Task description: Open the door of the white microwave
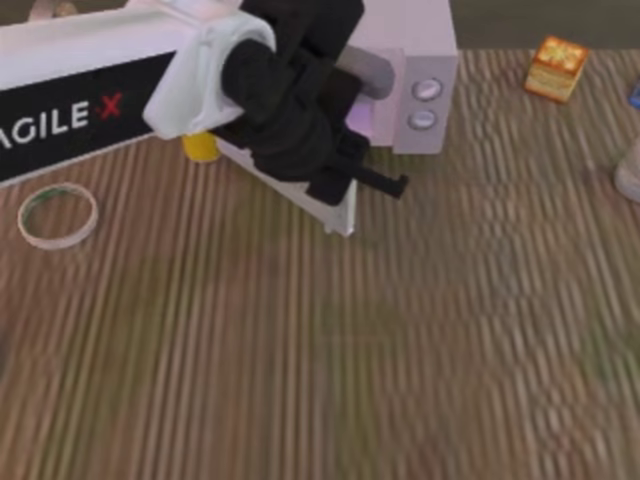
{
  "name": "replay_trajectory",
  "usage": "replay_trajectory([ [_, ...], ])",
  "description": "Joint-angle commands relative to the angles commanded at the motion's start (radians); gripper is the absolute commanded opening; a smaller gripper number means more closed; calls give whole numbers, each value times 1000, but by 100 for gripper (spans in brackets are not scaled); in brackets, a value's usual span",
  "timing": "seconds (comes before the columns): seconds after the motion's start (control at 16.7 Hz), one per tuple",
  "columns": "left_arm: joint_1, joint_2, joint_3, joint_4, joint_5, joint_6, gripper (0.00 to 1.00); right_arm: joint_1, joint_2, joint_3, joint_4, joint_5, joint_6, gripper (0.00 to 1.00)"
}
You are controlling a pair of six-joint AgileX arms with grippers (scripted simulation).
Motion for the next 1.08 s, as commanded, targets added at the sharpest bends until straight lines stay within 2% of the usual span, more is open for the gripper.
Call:
replay_trajectory([
  [1.08,4,-7,-13,2,8,15,0,0,0,0,0,0,0,100],
])
